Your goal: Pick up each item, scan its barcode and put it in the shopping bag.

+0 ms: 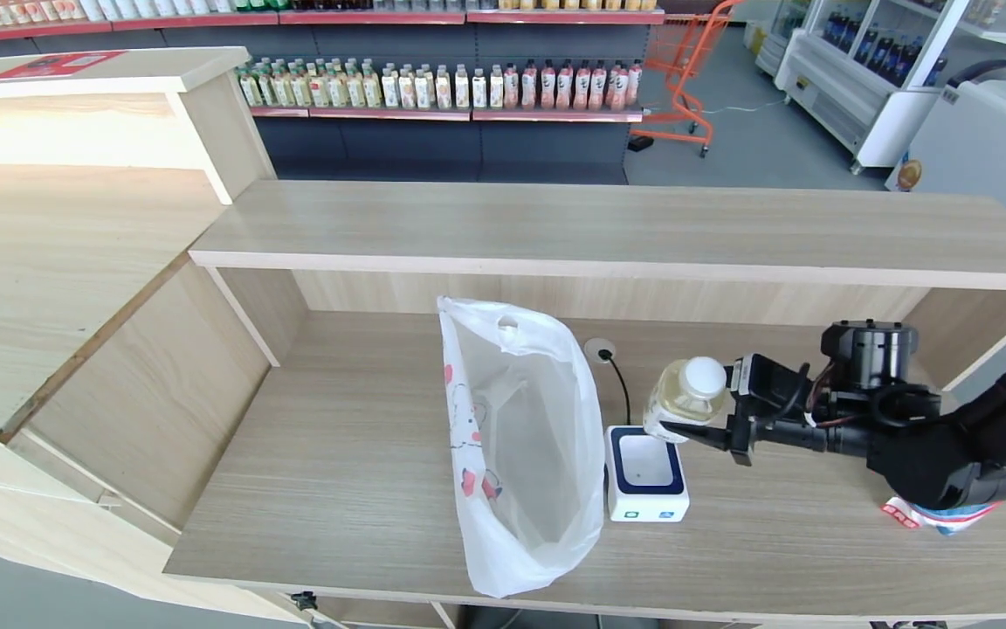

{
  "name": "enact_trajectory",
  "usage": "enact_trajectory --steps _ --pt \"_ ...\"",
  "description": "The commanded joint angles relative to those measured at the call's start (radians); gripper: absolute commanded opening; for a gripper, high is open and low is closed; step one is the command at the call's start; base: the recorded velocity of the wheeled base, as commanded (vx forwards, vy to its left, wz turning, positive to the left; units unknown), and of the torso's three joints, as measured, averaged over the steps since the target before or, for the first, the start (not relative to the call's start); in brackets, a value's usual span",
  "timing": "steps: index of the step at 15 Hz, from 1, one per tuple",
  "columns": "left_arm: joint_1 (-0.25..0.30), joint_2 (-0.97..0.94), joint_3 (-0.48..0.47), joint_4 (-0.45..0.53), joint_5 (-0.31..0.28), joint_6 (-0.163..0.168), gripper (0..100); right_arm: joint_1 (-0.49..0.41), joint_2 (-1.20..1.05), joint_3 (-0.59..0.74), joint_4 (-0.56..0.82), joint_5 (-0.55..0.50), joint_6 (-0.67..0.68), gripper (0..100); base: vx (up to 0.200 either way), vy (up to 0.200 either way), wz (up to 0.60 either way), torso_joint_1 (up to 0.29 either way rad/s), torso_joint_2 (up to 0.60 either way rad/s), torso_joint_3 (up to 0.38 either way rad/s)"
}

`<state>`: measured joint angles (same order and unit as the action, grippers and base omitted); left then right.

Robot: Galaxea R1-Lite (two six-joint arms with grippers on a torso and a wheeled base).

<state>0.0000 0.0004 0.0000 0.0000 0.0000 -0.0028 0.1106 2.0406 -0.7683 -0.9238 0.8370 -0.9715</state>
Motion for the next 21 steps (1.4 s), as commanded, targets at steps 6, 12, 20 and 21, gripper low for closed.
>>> enact_trajectory --steps 6,12,20,21 --pt "0.000 0.000 0.000 0.000 0.000 0.000 100 0.041 0.133 -0.092 0.000 0.039 -0.093 0 0.000 0.000 0.00 0.000 0.00 0.000" --pt "0.000 0.000 0.000 0.000 0.000 0.000 100 0.043 0.164 -0.138 0.002 0.037 -0.116 0 0.000 0.000 0.00 0.000 0.00 0.000" --pt "0.000 0.000 0.000 0.000 0.000 0.000 100 0.041 0.039 -0.109 0.005 0.051 0.048 0 0.000 0.000 0.00 0.000 0.00 0.000" --pt "0.000 0.000 0.000 0.000 0.000 0.000 100 0.040 0.013 -0.109 0.005 0.047 0.099 0 0.000 0.000 0.00 0.000 0.00 0.000"
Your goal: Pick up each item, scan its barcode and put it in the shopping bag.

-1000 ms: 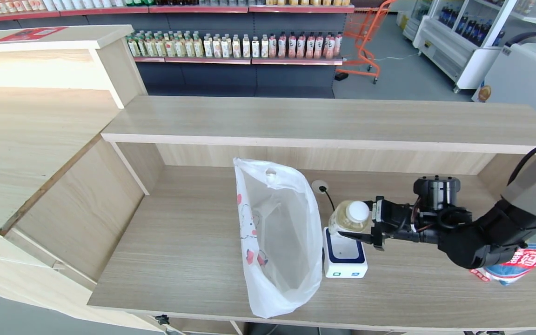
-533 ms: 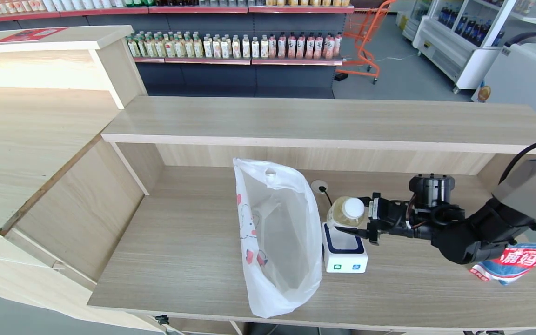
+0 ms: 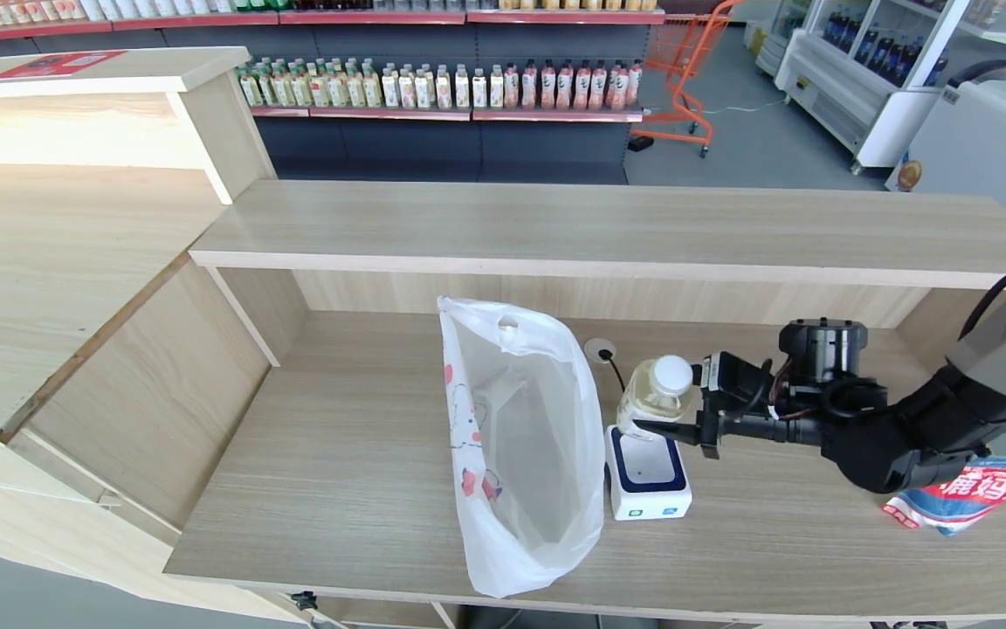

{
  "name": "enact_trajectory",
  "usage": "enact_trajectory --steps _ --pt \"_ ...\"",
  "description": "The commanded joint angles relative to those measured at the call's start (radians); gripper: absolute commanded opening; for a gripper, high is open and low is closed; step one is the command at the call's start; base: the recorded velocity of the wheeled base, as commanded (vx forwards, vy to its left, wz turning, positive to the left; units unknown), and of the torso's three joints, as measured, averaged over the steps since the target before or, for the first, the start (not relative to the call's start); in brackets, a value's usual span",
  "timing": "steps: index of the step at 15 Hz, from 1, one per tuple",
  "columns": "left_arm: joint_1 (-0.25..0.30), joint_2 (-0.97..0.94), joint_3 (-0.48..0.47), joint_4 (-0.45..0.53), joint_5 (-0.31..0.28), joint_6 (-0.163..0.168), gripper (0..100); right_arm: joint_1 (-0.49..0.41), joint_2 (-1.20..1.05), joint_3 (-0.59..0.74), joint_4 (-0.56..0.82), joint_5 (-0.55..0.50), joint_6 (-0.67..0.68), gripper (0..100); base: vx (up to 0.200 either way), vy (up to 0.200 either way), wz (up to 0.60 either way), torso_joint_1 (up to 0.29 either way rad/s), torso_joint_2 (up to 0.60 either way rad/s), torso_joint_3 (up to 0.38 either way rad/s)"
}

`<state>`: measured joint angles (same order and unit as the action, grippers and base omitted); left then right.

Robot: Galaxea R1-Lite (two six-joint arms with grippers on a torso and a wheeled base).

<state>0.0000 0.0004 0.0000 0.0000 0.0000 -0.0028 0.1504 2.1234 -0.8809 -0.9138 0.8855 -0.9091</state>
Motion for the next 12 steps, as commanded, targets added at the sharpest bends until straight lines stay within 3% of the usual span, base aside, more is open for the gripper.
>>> enact_trajectory --steps 1,3,4,6,8,11,12 --pt "0.000 0.000 0.000 0.000 0.000 0.000 100 -0.012 -0.177 0.006 -0.011 -0.007 0.219 0 0.000 0.000 0.00 0.000 0.00 0.000" --pt "0.000 0.000 0.000 0.000 0.000 0.000 100 -0.043 -0.301 0.022 -0.011 -0.022 0.409 0 0.000 0.000 0.00 0.000 0.00 0.000" --pt "0.000 0.000 0.000 0.000 0.000 0.000 100 -0.065 -0.398 0.066 -0.011 -0.096 0.513 0 0.000 0.000 0.00 0.000 0.00 0.000" --pt "0.000 0.000 0.000 0.000 0.000 0.000 100 -0.069 -0.499 0.163 -0.014 -0.237 0.593 0 0.000 0.000 0.00 0.000 0.00 0.000" --pt "0.000 0.000 0.000 0.000 0.000 0.000 100 -0.063 -0.611 0.260 -0.016 -0.266 0.779 0 0.000 0.000 0.00 0.000 0.00 0.000" --pt "0.000 0.000 0.000 0.000 0.000 0.000 100 0.015 -0.717 0.244 0.070 -0.389 1.043 0 0.000 0.000 0.00 0.000 0.00 0.000" --pt "0.000 0.000 0.000 0.000 0.000 0.000 100 0.023 -0.732 0.221 0.119 -0.402 1.072 0 0.000 0.000 0.00 0.000 0.00 0.000"
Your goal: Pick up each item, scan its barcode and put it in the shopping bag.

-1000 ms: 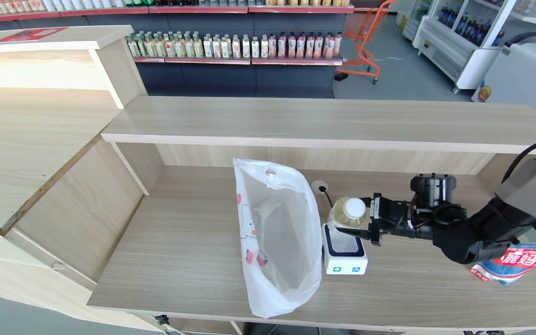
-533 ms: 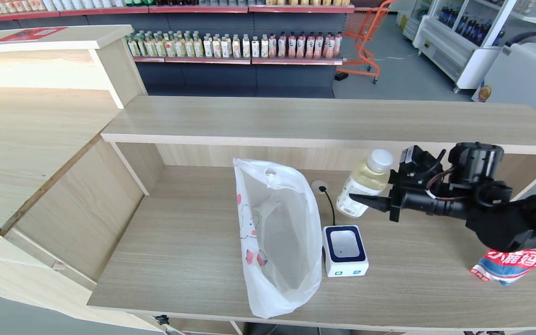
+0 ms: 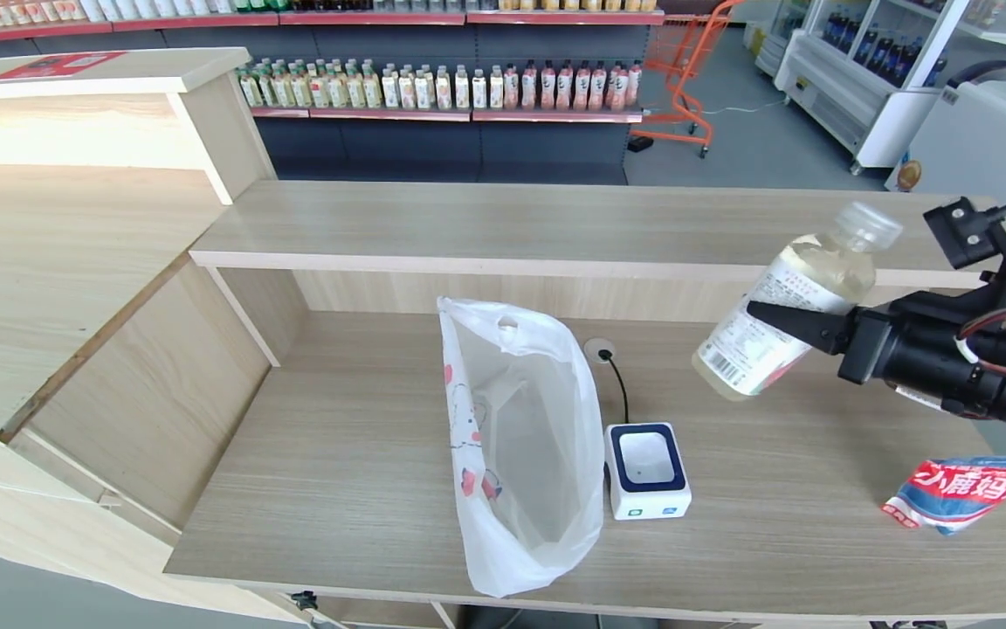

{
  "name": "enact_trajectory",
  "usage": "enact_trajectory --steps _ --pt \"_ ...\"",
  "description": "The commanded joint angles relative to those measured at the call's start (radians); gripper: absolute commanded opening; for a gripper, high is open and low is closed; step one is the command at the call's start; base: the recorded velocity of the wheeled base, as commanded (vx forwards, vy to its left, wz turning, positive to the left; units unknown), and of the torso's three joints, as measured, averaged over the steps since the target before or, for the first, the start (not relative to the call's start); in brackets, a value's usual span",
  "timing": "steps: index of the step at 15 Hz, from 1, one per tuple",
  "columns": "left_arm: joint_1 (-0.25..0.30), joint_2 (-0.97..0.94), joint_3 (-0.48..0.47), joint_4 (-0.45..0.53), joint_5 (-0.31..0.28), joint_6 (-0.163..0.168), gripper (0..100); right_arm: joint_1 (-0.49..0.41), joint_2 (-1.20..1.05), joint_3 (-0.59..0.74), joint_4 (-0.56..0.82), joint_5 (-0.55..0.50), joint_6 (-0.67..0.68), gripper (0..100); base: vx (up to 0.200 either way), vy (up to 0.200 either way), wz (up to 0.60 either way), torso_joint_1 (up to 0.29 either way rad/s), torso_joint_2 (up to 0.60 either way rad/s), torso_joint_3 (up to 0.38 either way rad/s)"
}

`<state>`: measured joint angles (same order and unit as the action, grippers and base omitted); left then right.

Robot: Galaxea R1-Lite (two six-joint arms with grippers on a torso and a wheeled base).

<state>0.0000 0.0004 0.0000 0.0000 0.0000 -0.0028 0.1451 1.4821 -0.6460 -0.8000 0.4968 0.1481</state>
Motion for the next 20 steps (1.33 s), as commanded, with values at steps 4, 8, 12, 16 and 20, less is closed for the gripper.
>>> enact_trajectory --steps 4,8,12,16,20 --pt "0.000 0.000 0.000 0.000 0.000 0.000 100 0.045 -0.149 -0.107 0.259 -0.027 0.099 0 0.000 0.000 0.00 0.000 0.00 0.000" --pt "0.000 0.000 0.000 0.000 0.000 0.000 100 0.068 -0.149 -0.103 0.300 -0.027 0.105 0 0.000 0.000 0.00 0.000 0.00 0.000" --pt "0.000 0.000 0.000 0.000 0.000 0.001 100 0.074 -0.128 -0.104 0.308 -0.027 0.111 0 0.000 0.100 0.00 0.000 0.00 0.001" --pt "0.000 0.000 0.000 0.000 0.000 0.001 100 0.080 -0.118 -0.136 0.417 -0.027 0.153 0 0.000 0.200 0.00 0.012 0.00 0.003" --pt "0.000 0.000 0.000 0.000 0.000 0.000 100 0.133 -0.065 -0.135 0.427 -0.041 0.166 0 0.000 0.000 0.00 0.000 0.00 0.000"
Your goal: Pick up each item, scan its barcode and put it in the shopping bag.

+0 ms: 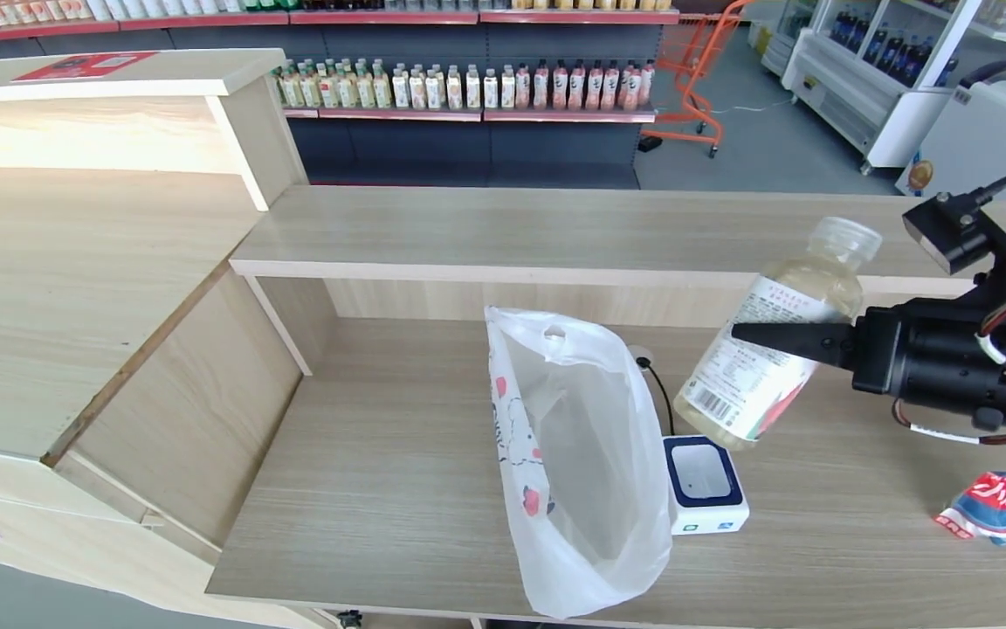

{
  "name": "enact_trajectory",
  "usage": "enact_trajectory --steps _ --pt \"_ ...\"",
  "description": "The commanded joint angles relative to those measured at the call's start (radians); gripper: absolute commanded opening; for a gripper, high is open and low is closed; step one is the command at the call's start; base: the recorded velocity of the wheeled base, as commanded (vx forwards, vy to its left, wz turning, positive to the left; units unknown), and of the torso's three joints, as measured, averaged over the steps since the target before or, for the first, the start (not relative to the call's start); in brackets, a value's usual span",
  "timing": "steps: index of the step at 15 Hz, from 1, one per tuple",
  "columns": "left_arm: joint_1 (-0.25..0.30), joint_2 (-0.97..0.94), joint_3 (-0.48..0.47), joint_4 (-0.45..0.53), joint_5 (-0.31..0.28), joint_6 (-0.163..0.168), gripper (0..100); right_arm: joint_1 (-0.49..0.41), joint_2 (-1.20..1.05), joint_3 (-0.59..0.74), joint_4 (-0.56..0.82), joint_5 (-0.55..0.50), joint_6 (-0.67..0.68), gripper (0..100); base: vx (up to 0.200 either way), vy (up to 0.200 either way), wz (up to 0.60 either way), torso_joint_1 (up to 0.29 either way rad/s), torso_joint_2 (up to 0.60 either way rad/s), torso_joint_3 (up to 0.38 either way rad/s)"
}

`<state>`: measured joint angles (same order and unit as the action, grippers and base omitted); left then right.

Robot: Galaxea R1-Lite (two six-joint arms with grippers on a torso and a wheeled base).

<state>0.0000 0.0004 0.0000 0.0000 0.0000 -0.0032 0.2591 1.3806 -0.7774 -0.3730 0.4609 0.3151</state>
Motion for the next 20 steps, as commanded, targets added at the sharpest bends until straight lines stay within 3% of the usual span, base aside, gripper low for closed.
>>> enact_trajectory --steps 1,4,9,14,20 --pt "0.000 0.000 0.000 0.000 0.000 0.000 100 0.032 0.072 -0.003 -0.001 -0.025 -0.002 0 0.000 0.000 0.00 0.000 0.00 0.000" --pt "0.000 0.000 0.000 0.000 0.000 0.000 100 0.054 0.252 -0.014 -0.027 -0.048 -0.085 0 0.000 0.000 0.00 0.000 0.00 0.000" --pt "0.000 0.000 0.000 0.000 0.000 0.000 100 0.200 0.541 -0.042 -0.339 -0.051 -0.110 0 0.000 0.000 0.00 0.000 0.00 0.000" --pt "0.000 0.000 0.000 0.000 0.000 0.000 100 0.270 0.788 -0.227 -0.420 -0.099 -0.275 0 0.000 0.000 0.00 0.000 0.00 0.000" --pt "0.000 0.000 0.000 0.000 0.000 0.000 100 0.273 1.012 -0.451 -0.537 -0.205 -0.461 0 0.000 0.000 0.00 0.000 0.00 0.000"
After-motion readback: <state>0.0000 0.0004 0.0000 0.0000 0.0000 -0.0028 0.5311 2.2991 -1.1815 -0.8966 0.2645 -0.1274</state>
